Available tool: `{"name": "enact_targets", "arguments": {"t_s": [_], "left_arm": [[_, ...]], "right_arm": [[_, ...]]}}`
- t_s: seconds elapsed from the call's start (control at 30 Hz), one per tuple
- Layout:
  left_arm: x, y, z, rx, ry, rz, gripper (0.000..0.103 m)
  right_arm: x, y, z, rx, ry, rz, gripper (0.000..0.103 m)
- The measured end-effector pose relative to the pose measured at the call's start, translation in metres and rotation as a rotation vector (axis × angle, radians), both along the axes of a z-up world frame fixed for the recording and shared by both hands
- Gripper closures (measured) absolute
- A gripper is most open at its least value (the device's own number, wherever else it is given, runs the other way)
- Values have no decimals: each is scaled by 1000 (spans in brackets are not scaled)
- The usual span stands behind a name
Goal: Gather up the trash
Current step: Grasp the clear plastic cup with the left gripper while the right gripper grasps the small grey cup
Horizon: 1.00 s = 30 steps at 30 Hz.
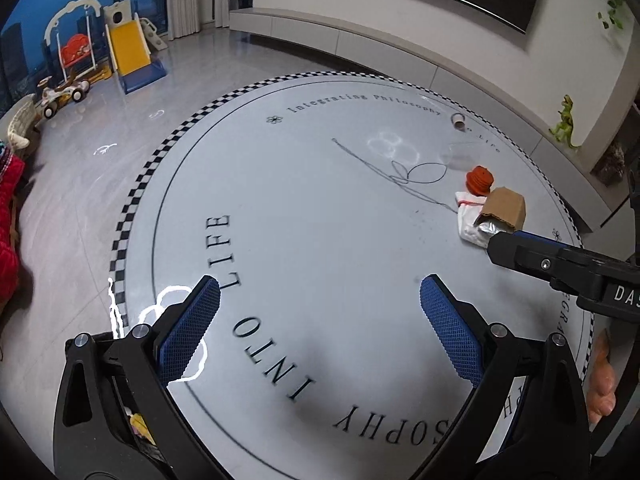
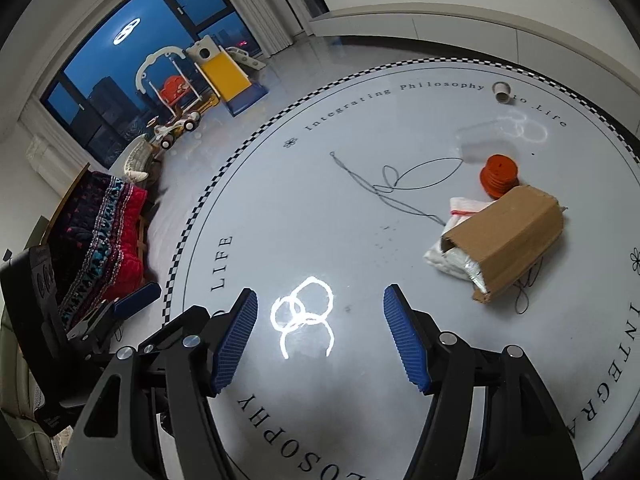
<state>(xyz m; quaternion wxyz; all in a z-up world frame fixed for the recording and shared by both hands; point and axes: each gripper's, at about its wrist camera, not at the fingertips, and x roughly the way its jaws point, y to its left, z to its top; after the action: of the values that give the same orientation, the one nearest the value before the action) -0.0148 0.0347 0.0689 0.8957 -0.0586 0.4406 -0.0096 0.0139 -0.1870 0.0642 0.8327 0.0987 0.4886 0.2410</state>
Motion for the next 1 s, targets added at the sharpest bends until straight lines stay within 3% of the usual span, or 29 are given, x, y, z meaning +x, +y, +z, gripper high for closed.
{"name": "enact_targets", "arguments": {"t_s": [0.67,1.0], "left_arm": [[170,-103,-17,27,36,-212,6],[225,-145,-39,104,53,-349,6]], "right_arm": [[140,-100,-14,-31,36,-205,36],[216,-137,-27,-64,86,-297,36]]}}
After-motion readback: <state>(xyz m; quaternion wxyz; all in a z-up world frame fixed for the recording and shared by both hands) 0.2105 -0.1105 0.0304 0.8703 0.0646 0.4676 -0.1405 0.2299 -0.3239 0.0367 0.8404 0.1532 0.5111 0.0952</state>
